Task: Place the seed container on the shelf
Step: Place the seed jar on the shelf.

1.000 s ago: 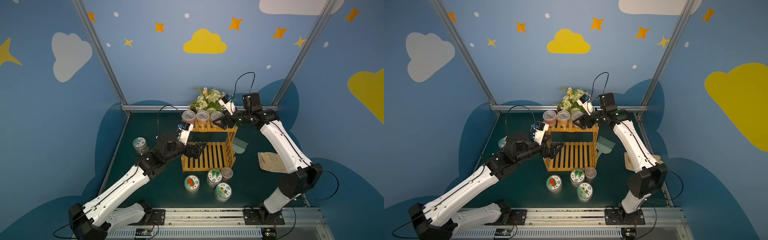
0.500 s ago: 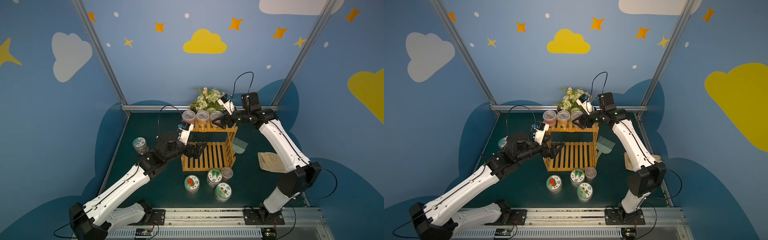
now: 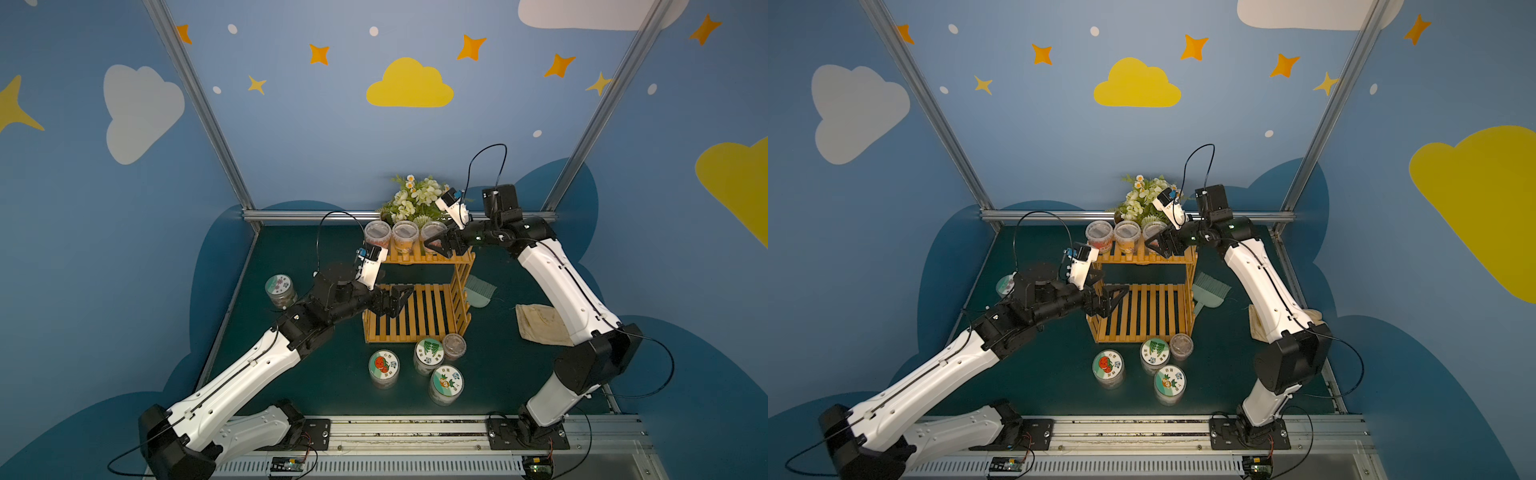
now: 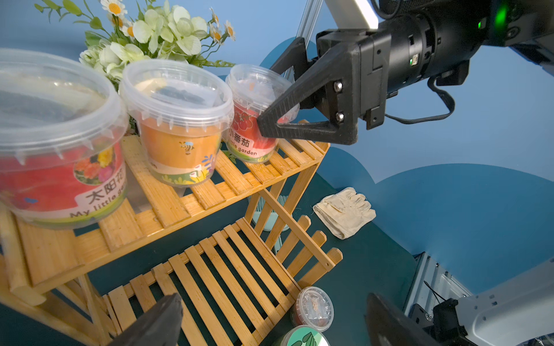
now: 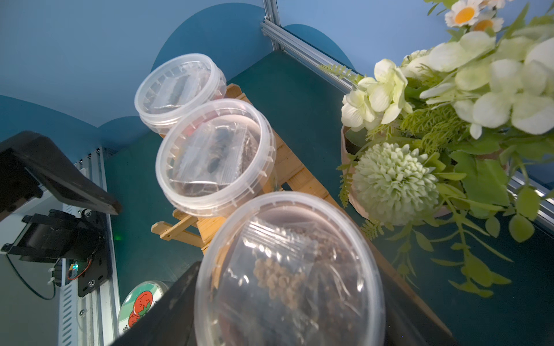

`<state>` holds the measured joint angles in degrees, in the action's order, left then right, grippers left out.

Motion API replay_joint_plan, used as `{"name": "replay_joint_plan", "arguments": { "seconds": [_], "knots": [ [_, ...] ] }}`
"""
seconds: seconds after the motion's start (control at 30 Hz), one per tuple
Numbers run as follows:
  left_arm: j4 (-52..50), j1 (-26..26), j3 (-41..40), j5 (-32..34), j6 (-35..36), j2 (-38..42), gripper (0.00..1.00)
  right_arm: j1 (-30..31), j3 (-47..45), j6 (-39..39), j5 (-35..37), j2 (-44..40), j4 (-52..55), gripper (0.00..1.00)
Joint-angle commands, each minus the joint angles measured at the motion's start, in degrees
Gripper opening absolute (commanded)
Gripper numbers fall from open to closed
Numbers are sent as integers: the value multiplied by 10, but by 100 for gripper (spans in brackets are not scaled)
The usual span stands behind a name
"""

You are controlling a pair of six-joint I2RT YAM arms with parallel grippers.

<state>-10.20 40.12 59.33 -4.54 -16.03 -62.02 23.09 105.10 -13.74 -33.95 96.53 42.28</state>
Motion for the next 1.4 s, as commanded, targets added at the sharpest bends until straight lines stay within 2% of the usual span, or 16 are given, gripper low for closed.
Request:
{"name": "replay_joint_plan", "arguments": {
  "seconds": [0.0,0.97,1.1,1.37],
  "knots": [
    [6,-3,6,-6,-1,-3,100,3,16,5,-8,-1,2,76],
    [1,-2,2,-5,-3,0,100,2,-10,20,-25,-3,-23,78],
    [1,-3,3,-5,-2,0,100,3,-12,21,-25,-6,-24,82],
    [1,-3,3,-6,-3,0,100,3,-13,21,-22,-11,-25,84]
  ]
}}
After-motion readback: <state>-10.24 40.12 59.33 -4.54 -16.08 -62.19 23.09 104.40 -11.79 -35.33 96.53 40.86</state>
